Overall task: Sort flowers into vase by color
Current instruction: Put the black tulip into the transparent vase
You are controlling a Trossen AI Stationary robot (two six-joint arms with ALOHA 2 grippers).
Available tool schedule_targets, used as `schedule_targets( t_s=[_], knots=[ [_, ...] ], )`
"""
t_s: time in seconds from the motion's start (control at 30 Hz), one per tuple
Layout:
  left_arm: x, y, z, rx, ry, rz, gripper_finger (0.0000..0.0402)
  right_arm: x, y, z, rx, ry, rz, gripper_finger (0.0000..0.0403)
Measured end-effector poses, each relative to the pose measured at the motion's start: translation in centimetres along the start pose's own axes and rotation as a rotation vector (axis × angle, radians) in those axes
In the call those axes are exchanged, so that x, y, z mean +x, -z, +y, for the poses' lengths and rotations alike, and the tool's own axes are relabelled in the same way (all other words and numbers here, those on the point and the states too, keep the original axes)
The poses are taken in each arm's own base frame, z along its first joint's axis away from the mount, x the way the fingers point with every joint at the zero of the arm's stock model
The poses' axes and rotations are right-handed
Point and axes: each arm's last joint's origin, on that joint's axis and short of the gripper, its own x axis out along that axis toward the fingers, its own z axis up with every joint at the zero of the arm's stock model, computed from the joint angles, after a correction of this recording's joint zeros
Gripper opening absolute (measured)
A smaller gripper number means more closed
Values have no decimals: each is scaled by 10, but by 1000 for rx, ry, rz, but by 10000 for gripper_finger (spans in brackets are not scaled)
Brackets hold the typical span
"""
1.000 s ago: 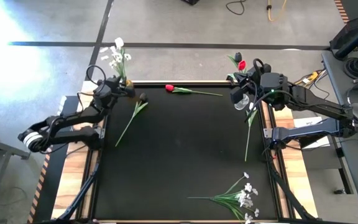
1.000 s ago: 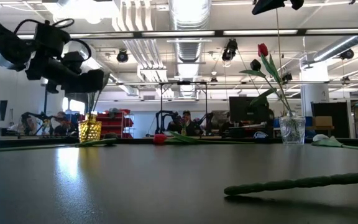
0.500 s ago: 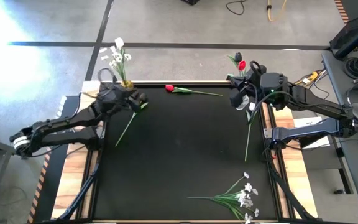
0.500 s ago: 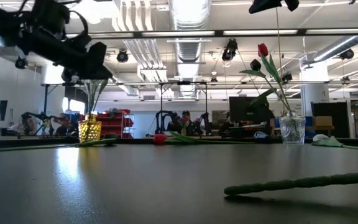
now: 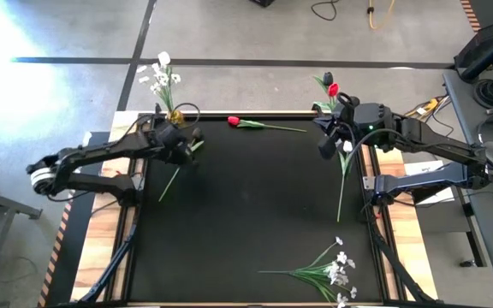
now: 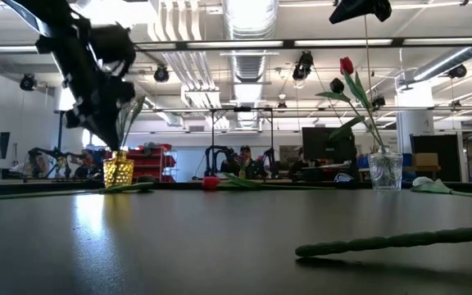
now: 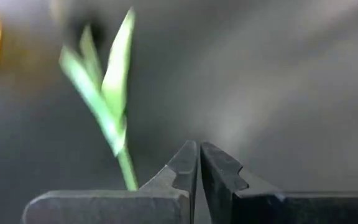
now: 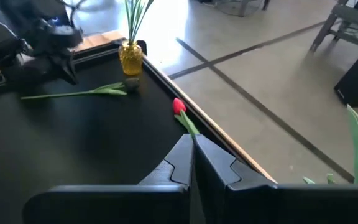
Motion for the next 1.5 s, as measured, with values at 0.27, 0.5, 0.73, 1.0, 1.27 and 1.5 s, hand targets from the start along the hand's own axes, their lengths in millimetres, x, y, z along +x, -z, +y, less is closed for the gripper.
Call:
schedule_targets(
  t_s=[0.27, 0.5, 0.73, 1.0, 1.27, 1.5],
  knots=[
    [36, -1, 4, -87, -148, 105, 33, 0, 0, 1, 0, -25, 0, 9],
    [51, -19, 7, -128, -259, 129, 92, 0, 0, 1, 9, -25, -2, 9],
    [71, -27, 20, -175, -332, 256, 114, 0, 0, 1, 6, -25, -2, 9],
    [85, -30, 24, -151, -329, 312, 104, 0, 0, 1, 8, -24, -2, 9],
    [84, -31, 23, -102, -274, 314, 19, 1, -1, 1, 11, -10, -4, 9],
    [60, -37, 19, -75, -162, 210, 3, 1, -1, 0, 45, 10, -6, 9]
  ],
)
